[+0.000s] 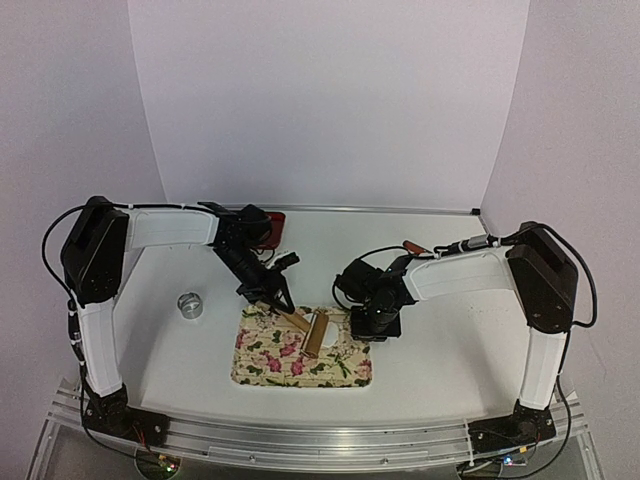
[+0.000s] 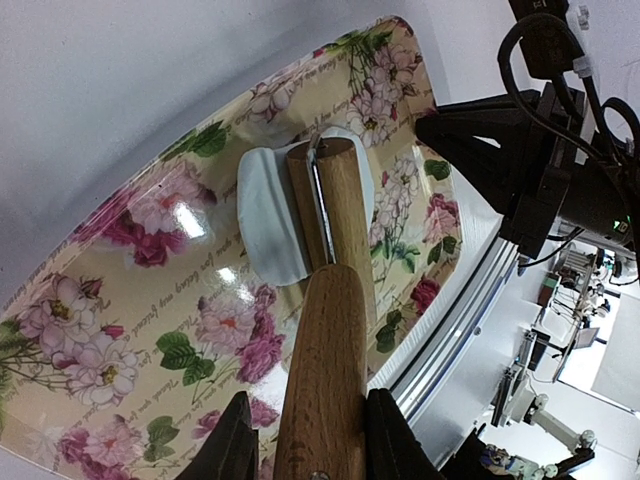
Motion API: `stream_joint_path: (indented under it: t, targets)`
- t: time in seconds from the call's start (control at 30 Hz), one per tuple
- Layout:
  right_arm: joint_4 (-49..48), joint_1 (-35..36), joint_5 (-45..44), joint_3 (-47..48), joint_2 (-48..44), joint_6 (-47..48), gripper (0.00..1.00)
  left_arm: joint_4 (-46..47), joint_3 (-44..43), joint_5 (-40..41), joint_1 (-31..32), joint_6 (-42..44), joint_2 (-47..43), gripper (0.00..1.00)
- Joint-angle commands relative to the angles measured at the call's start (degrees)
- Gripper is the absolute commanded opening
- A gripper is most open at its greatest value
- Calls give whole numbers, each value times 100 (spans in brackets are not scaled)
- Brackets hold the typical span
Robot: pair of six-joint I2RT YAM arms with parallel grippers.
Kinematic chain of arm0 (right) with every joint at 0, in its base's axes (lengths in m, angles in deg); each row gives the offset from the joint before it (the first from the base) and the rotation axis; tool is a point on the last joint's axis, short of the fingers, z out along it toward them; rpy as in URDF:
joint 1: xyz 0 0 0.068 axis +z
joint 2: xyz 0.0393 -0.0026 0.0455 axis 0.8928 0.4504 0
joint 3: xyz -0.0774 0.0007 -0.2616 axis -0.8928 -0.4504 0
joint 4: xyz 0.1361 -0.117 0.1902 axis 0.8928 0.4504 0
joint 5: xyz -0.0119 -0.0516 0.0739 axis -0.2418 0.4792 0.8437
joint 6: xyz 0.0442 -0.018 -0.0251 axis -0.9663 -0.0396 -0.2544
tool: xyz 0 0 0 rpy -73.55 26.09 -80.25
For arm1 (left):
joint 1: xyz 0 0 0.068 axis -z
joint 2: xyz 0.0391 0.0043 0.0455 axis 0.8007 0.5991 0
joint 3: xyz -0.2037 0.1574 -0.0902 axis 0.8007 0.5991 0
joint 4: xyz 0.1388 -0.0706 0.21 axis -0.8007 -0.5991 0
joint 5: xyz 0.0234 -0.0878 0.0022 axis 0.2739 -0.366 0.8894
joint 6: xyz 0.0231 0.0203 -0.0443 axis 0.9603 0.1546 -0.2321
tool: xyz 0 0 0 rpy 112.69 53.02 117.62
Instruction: Roll out the dumpling wrappers from the dough
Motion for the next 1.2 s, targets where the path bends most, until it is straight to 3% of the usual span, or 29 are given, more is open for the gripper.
stream_joint_path:
  t: [0.0, 1.17]
  targets:
    - [351, 20, -196, 3, 177, 58, 0, -283, 203, 1252, 299, -219, 679, 0]
    - [252, 18, -73, 23, 202, 60, 0, -49, -187, 1351, 732, -607, 1254, 0]
